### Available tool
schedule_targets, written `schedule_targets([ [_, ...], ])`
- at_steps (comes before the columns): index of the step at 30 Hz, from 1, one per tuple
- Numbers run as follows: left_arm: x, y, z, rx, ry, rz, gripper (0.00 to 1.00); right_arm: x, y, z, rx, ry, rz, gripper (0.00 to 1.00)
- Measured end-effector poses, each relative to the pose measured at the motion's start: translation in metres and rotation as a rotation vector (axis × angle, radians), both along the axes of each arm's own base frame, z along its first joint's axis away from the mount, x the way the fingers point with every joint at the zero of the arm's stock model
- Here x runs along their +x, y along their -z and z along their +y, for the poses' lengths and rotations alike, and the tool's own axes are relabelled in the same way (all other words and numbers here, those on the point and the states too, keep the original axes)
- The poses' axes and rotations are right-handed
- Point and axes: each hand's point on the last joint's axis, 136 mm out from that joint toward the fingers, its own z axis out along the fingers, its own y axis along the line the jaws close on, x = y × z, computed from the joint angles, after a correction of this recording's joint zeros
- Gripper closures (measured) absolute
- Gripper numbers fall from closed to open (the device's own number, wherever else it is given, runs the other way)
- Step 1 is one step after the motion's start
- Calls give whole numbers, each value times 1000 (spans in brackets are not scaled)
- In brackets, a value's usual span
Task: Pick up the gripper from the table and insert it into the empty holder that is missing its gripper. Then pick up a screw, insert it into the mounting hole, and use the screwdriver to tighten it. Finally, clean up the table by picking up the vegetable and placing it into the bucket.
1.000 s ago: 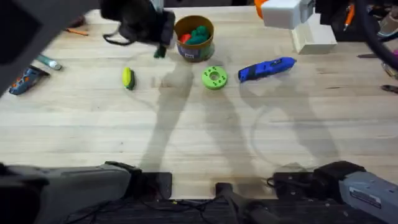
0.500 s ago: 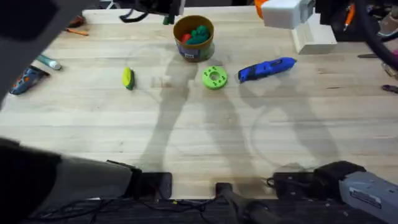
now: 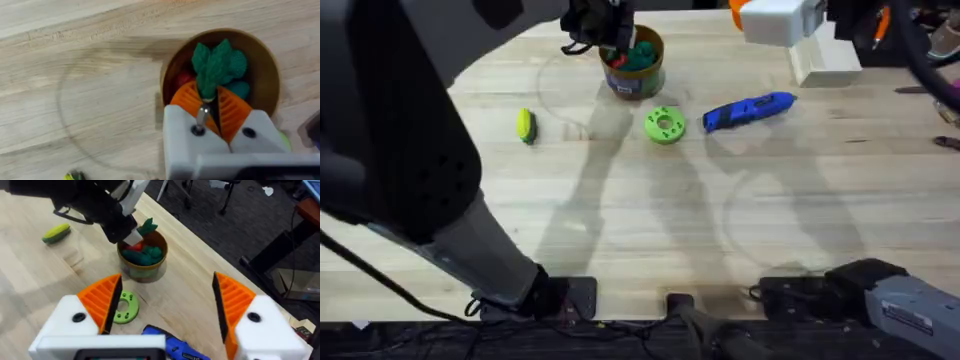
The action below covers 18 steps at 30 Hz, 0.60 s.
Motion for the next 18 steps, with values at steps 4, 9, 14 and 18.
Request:
schedule_targets([
  [4,1,0,0,-1,0,-3,980,0,0,0,0,0,0,10],
  [9,1,0,0,0,1,-3,860,0,0,0,0,0,0,11],
  [14,0,1,0,-2,-3,3,85,0,0,0,0,0,0,10],
  [18,-6,5,2,5,-6,33,15,0,0,0,0,0,0,10],
])
